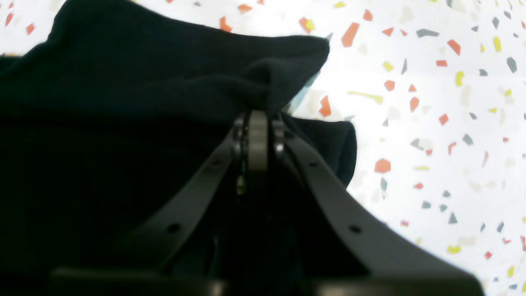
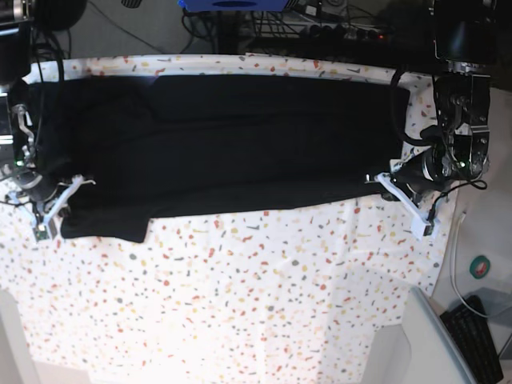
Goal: Layout the t-shirt on the table in an organized manner, then fold the t-shirt properly
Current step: 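Lay the folded hem down along the collar edge with both grippers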
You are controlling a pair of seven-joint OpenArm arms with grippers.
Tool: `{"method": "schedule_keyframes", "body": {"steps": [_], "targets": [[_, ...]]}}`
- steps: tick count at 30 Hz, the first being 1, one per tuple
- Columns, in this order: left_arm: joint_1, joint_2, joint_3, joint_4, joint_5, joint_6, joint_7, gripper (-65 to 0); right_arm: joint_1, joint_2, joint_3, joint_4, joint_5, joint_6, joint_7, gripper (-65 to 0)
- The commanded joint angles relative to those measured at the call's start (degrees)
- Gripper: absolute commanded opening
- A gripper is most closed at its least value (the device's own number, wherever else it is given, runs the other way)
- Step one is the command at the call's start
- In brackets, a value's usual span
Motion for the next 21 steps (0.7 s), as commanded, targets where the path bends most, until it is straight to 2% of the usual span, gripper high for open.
{"method": "schedule_keyframes", "body": {"steps": [1,6,8,13,18,21], "targets": [[-0.31,-1.67,-0.37,1.44,-0.19,0.1,-0.68,-65.0,0.36,1.19,1.04,2.07,0.27,-0.13,0.19,-65.0],[2.5,-2.73,-1.69,1.35,-0.19,0.1,-0.86,-65.0,-2.46,0.58,6.23,6.9,0.18,-0.13,-5.61,-65.0],[3.56,-2.55,-4.15,1.18,-0.1,0.1,-0.86,-65.0,-3.86,0.58,6.75,8.04,0.27,-0.13,-6.67,-65.0],[4.7,-2.47,-4.85,1.53,-0.1,0.1,-0.68,-65.0,-6.68,0.4,6.75,10.15,0.45,-0.13,-8.96,-65.0],[5.93,-1.23,-4.85,1.62,0.17,0.1,-0.86,-65.0,-9.49,-3.2,10.97,12.97,0.18,-0.22,-9.83,-65.0],[7.08,-1.23,-4.85,1.7,0.17,0.1,-0.86,-65.0,-10.63,-3.73,12.12,14.28,0.18,-0.22,-10.54,-65.0]]}}
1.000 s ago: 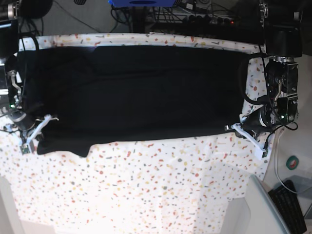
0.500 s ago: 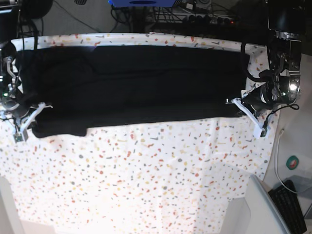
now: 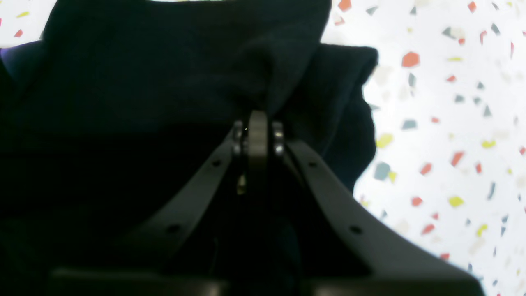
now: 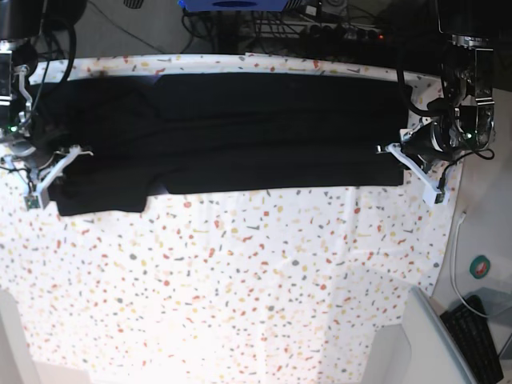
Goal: Layout the t-shirt on the table in an organized manner, then fold the t-shirt properly
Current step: 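Lay the folded hem down along the collar edge with both grippers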
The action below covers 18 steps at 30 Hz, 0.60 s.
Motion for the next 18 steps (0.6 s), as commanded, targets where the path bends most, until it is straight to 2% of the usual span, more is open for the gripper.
{"method": "schedule_keyframes", "body": {"steps": [1,11,18], "targets": [[0.04,-0.91,-0.48,1.03,-0.1,0.08,-0.68,-65.0,0.16,1.17,0.66,1.54,0.16,-0.26,-0.1,-65.0],[-0.14,-1.35,-1.1,0.94,-0.01,0.08,-0.5,-65.0,0.16,1.17,0.75,8.75,0.16,-0.26,-8.27,-65.0],[0.3,-2.4,-0.57,0.76,-0.1,0.08,-0.42,-65.0,-0.01,1.08,0.84,14.03,0.16,-0.26,-16.45,-65.0]]}}
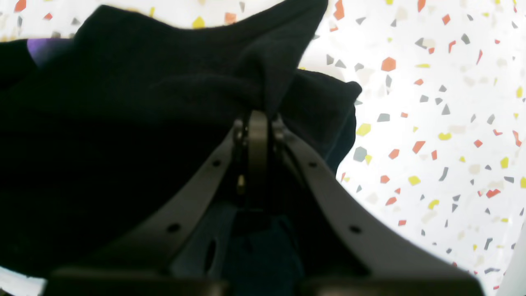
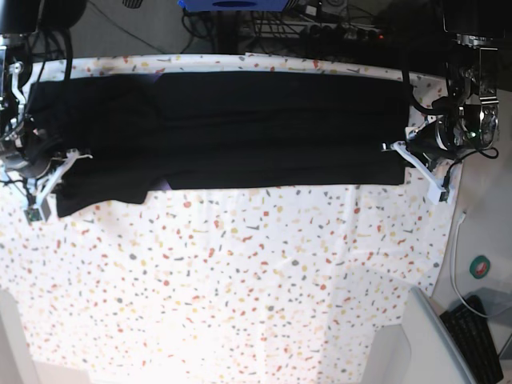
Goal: Layout the t-shirt on the table in an organized manner, then fold the t-shirt properly
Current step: 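Lay the folded hem down along the collar edge with both grippers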
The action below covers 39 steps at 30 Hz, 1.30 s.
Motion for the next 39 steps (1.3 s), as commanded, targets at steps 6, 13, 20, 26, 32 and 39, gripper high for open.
{"method": "schedule_keyframes", "body": {"steps": [6,13,20,26,32,39], "targets": [[1.34,-0.91,-0.2,0.52,0.1,0.1,-0.83,-65.0,0.49,0.88,0.55,-4.4,-0.14,-0.19,0.36,-65.0],[0.99,-0.65,0.07,-2.73,0.19,0.1,-0.92,-65.0,0.49,0.88,0.55,-7.66,-0.14,-0.55,0.45,-65.0],[0.72,-0.65,1.91,-2.56,0.19,0.37,-1.01,-65.0,0.14,-4.66,9.52,-7.66,-0.14,-0.63,0.01,-65.0],[0.72,-1.0,1.83,-2.2,0.19,0.46,-1.01,-47.9,-1.8,-5.8,13.3,-5.72,-0.06,-0.63,0.18,-35.0],[1.43,-0.3,-5.38,-0.09,-0.16,0.19,-1.01,-19.9,-6.19,-9.4,14.88,7.2,0.03,-0.37,1.5,-26.9],[4.15,5.68,-12.06,8.35,0.1,0.02,-0.92,-45.1,6.73,-8.17,14.01,-5.02,-0.23,-0.19,6.6,-26.9]]}}
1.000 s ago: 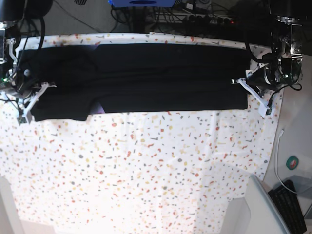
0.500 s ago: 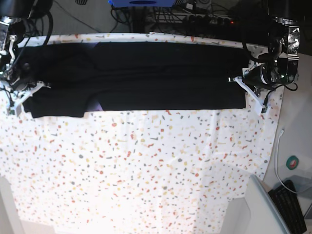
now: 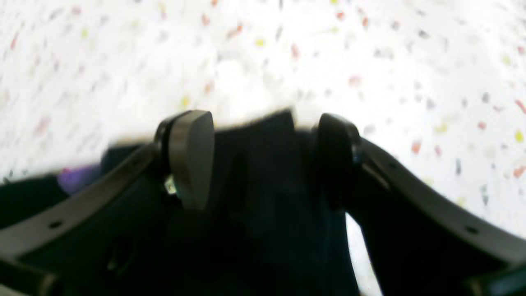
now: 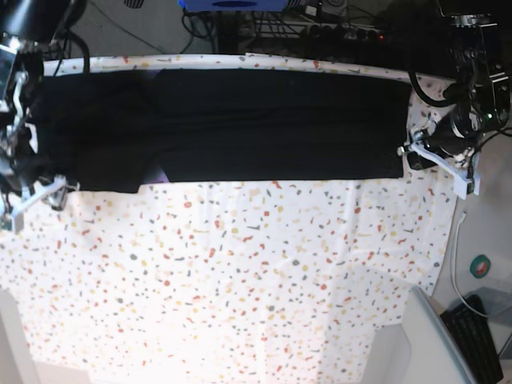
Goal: Layout the t-shirt on the table in an organized manner, then fold the t-shirt properly
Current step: 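Lay the folded hem down along the collar edge with both grippers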
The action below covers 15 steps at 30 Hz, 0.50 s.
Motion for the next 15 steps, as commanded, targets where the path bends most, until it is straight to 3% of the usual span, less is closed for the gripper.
{"method": "schedule_keyframes", "body": {"steps": [1,2,6,8,11,15], "targets": [[-0.31,-0.24,-0.46,0.67,0.06,0.1,-0.57,-54.8,2.83,2.02,-0.03,-3.76,0.1,-0.37,1.18,-26.9],[-0.31,0.55,-0.46,0.14,0.06,0.1,-0.57,-64.5,5.47,3.07,-0.64,-8.86,0.1,-0.37,1.18,-26.9],[-0.22,1.08,-0.81,-1.53,0.14,0.1,-0.57,-65.0,11.36,6.15,-3.46,-21.96,0.1,-0.46,4.17,-27.0],[0.57,0.73,-1.16,-1.7,0.14,0.19,-0.66,-65.0,12.24,6.94,-5.04,-25.38,0.1,-0.63,6.46,-30.5],[1.01,-0.5,-1.25,-1.61,0.14,0.19,-0.66,-65.0,12.33,7.12,-6.18,-26.61,0.1,-0.63,6.72,-42.8],[0.92,-1.12,-1.25,-1.97,0.14,0.19,-0.66,-65.0,10.92,7.03,-6.53,-26.35,0.27,-0.46,6.72,-63.8]]}}
